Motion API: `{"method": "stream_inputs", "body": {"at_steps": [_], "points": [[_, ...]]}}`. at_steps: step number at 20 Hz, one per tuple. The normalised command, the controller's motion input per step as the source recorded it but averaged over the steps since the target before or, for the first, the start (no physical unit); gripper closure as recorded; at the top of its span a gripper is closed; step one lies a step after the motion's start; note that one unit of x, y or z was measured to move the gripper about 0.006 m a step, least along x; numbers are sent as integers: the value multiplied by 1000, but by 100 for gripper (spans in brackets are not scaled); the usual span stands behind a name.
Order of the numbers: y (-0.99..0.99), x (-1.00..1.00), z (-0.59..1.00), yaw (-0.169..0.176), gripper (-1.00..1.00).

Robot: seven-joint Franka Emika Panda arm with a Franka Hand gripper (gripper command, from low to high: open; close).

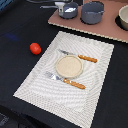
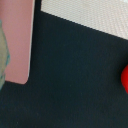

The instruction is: Place the pan onto the stove and place the fish and sausage into the pan.

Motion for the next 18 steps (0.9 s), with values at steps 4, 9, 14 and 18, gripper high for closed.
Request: {"method": "stream_inputs", "body": {"at_steps": [4,9,14,18], "points": [[-701,-27,-19,-104,-100],[-642,-50,-88,-118,-100],[-403,-147,-114,-199,-100],[-376,-214,-220,-189,-100]]}}
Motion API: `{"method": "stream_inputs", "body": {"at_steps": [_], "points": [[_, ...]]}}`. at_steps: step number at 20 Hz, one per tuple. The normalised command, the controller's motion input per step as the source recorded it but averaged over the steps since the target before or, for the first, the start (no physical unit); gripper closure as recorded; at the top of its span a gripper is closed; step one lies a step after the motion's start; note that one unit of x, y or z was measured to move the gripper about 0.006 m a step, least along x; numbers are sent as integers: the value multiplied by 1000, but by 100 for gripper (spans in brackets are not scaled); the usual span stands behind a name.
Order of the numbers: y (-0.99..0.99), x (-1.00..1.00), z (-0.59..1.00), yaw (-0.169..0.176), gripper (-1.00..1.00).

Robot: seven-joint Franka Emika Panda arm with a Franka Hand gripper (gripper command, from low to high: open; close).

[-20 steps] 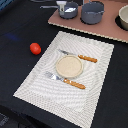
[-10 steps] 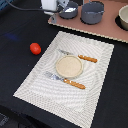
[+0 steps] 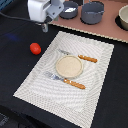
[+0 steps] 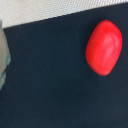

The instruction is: Place the pan onto the stove and place the fish and sausage into the pan.

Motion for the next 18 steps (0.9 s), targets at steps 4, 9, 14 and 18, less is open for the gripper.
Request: {"method": "stream_inputs", "body": {"at_steps": [4,9,14,18], "points": [[-214,-326,-341,-107,-100],[-280,-373,-454,-86,-100],[-171,-421,-495,-77,-100],[-34,-481,-499,-66,-100]]}}
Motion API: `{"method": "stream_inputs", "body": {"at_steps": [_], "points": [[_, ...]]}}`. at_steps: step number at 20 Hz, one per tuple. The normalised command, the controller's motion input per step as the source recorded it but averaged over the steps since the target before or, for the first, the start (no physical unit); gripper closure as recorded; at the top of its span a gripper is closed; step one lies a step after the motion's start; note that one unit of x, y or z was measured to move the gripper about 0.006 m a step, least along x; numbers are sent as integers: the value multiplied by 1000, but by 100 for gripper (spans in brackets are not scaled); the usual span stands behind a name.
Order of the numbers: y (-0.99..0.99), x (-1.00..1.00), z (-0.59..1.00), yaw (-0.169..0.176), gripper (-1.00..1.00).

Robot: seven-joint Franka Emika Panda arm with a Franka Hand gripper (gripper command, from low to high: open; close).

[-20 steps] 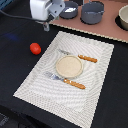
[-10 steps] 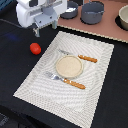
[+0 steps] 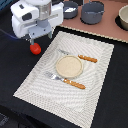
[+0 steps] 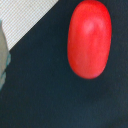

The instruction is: Place the pan onto the stove and place the fish and sausage into the pan.

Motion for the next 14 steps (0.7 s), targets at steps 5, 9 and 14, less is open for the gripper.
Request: {"method": "stream_inputs", "body": {"at_steps": [5,9,14], "points": [[102,-482,-439,-49,-100],[110,-486,-385,-47,-100],[63,-177,-236,-46,-100]]}}
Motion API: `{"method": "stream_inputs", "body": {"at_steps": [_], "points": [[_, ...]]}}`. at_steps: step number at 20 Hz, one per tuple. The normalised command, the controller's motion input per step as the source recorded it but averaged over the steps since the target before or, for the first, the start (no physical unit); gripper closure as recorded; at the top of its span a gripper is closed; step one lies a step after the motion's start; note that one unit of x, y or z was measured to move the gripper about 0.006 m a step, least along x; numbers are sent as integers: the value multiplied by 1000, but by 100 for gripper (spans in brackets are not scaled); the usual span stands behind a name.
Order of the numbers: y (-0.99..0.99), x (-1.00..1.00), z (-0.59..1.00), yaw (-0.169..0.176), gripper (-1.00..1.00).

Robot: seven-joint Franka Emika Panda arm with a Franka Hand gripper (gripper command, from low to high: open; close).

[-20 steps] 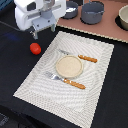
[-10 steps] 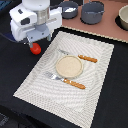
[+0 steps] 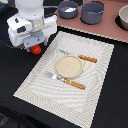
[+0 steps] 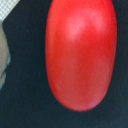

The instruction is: Place the pan onto the stove and place the fish and sausage into the pan.

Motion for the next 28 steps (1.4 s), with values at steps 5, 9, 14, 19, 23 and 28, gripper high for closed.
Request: {"method": "stream_inputs", "body": {"at_steps": [5,9,14,19,23,28], "points": [[46,-111,-199,-53,100],[79,-55,-151,-50,100],[85,-113,-205,-49,100],[91,-135,-234,-45,100],[81,-87,-55,-33,100],[331,-3,885,-25,100]]}}
